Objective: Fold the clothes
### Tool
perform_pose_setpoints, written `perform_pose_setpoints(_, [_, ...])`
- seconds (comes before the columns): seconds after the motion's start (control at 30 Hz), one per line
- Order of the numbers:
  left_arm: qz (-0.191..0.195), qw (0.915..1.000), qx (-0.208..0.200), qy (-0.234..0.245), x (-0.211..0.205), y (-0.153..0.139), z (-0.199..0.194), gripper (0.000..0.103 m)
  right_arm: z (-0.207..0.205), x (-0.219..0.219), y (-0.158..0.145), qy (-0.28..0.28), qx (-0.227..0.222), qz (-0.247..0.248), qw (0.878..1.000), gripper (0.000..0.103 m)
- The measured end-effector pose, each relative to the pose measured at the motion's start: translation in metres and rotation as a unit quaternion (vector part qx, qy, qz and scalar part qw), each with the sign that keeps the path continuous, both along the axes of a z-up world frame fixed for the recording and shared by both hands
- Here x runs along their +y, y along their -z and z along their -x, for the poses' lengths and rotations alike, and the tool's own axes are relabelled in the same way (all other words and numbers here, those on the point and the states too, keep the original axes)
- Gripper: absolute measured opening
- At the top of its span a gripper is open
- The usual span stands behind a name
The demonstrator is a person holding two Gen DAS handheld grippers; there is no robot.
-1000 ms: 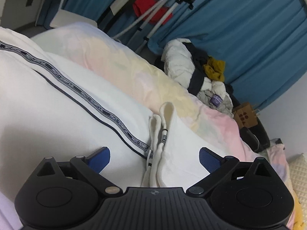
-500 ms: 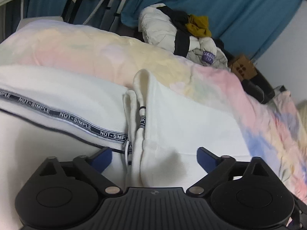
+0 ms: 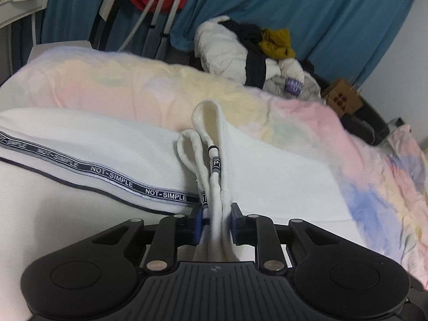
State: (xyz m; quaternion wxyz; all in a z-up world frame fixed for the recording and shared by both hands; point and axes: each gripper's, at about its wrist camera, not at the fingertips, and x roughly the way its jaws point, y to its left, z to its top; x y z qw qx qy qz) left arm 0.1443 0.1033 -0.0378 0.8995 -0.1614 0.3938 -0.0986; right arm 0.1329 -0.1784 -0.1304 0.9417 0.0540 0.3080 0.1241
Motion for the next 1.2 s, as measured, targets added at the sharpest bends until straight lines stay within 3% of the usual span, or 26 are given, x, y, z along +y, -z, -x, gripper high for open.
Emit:
perform_pose_setpoints(0.17, [-0.005,0.9999,0.001,-0.009,0.005,-0.002,0.005,0.022,0.003,-0.01,-0.011,0.024,-0.015,-0.016,0.999,0.082])
perform_pose_setpoints(0.37, [-0.014,0.9997,0.018,-0.013,0.005,0.011,-0.002,0.025,-0.006,-0.008,0.002,0.02,0.007,-0.001,1.0,0.082])
perform_pose_setpoints(0.4, [-0.01,0.9997,0.018,-0.015,0.007,0.01,-0.001,0.029,-0.007,-0.007,0.004,0.019,0.007,0.005,1.0,0.082])
perform_pose_setpoints(0.57, [-0.018,0.9996,0.005,-0.02,0.027,-0.01,0.034,0.034,-0.007,-0.005,0.006,0.02,0.0,0.009,1.0,0.083])
perform_pose_setpoints(0.73, [0.007,0.9965,0.023,-0.08,0.081,-0.057,0.094,0.082,-0.004,-0.008,0.008,0.021,-0.011,0.011,1.0,0.082])
perform_pose_setpoints(0.83, [0.014,0.9916,0.002,-0.128,0.12,-0.088,0.141,0.101,0.001,-0.009,0.008,0.021,-0.019,0.013,1.0,0.082])
perform_pose_setpoints(0.87, [0.031,0.9889,0.002,-0.145,0.135,-0.092,0.155,0.103,0.003,-0.009,0.007,0.021,-0.02,0.015,0.999,0.082])
perform_pose_setpoints(0.93, [0.078,0.9818,0.017,-0.172,0.158,-0.09,0.17,0.103,0.004,-0.009,0.007,0.02,-0.02,0.017,0.999,0.082])
perform_pose_setpoints(1.0, [0.149,0.9694,0.034,-0.192,0.18,-0.073,0.179,0.103,0.003,-0.008,0.007,0.021,-0.019,0.019,0.999,0.082])
perform_pose_setpoints(1.03, [0.193,0.9592,0.042,-0.202,0.192,-0.061,0.181,0.103,0.004,-0.007,0.007,0.021,-0.019,0.022,0.999,0.082])
perform_pose_setpoints(1.1, [0.294,0.9309,0.051,-0.211,0.209,-0.03,0.175,0.103,0.005,-0.006,0.007,0.02,-0.02,0.027,0.999,0.082])
perform_pose_setpoints(1.2, [0.376,0.893,0.058,-0.241,0.226,0.009,0.162,0.103,0.008,-0.006,0.009,0.02,-0.021,0.028,0.999,0.082])
